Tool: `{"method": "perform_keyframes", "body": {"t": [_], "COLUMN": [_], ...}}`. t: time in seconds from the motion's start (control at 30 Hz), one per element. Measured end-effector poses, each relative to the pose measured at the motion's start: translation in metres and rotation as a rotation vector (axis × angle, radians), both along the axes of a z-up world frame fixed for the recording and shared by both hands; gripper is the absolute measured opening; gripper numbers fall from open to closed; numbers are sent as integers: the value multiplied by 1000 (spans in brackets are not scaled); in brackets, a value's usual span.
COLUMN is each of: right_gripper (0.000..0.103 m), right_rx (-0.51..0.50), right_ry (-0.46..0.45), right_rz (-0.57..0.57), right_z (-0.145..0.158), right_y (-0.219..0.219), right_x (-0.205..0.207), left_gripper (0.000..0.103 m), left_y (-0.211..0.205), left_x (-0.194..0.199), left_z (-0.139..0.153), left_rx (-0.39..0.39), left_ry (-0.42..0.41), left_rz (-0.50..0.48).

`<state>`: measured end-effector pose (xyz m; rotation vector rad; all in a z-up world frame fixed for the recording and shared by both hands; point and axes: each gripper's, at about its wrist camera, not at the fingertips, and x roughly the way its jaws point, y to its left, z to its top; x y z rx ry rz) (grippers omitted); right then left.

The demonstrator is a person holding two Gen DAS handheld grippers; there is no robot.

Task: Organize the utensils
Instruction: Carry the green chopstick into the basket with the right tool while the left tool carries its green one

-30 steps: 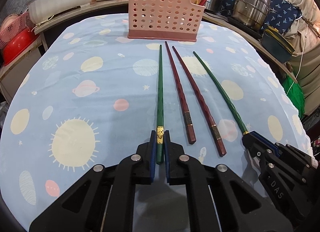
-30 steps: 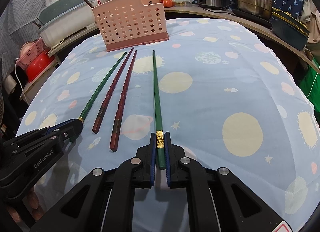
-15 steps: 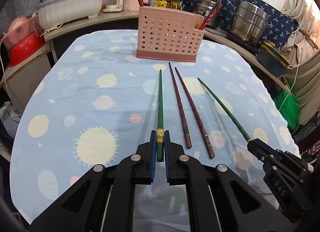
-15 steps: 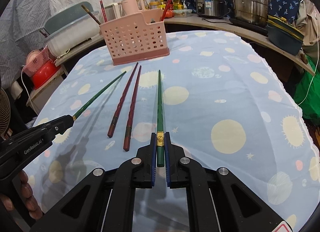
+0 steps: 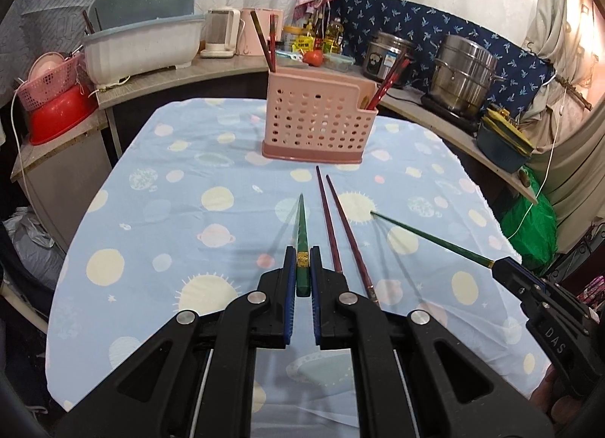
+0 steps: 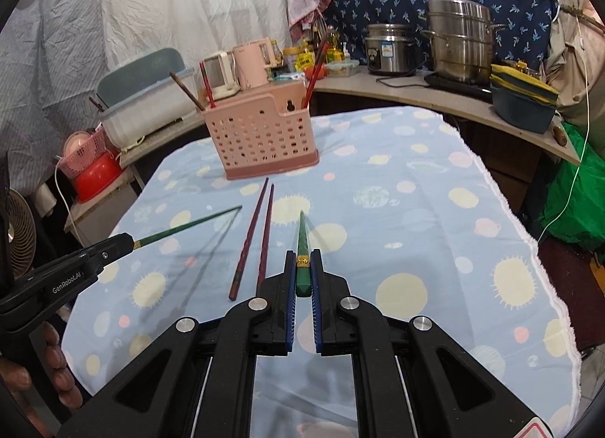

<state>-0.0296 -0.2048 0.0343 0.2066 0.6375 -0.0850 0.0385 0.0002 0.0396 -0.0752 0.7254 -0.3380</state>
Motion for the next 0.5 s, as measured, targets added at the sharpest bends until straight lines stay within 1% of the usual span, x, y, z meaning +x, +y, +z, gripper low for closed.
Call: {"method": "perform_keyframes", "body": {"t": [0.27, 0.5], "right_gripper": [7, 7], "right_rx": [-4, -15], "right_ry": [-82, -143], "right_rz": [3, 20], "right_z": [44, 75], "right_y": [-7, -9], "right_x": [-6, 0], "left_gripper": [7, 7], "left_y": [4, 4], "left_x": [-1, 6], "left_z": [38, 79], "left_rx": [1, 5], "left_ry": [-61, -142], "left_rz": [-4, -10]}}
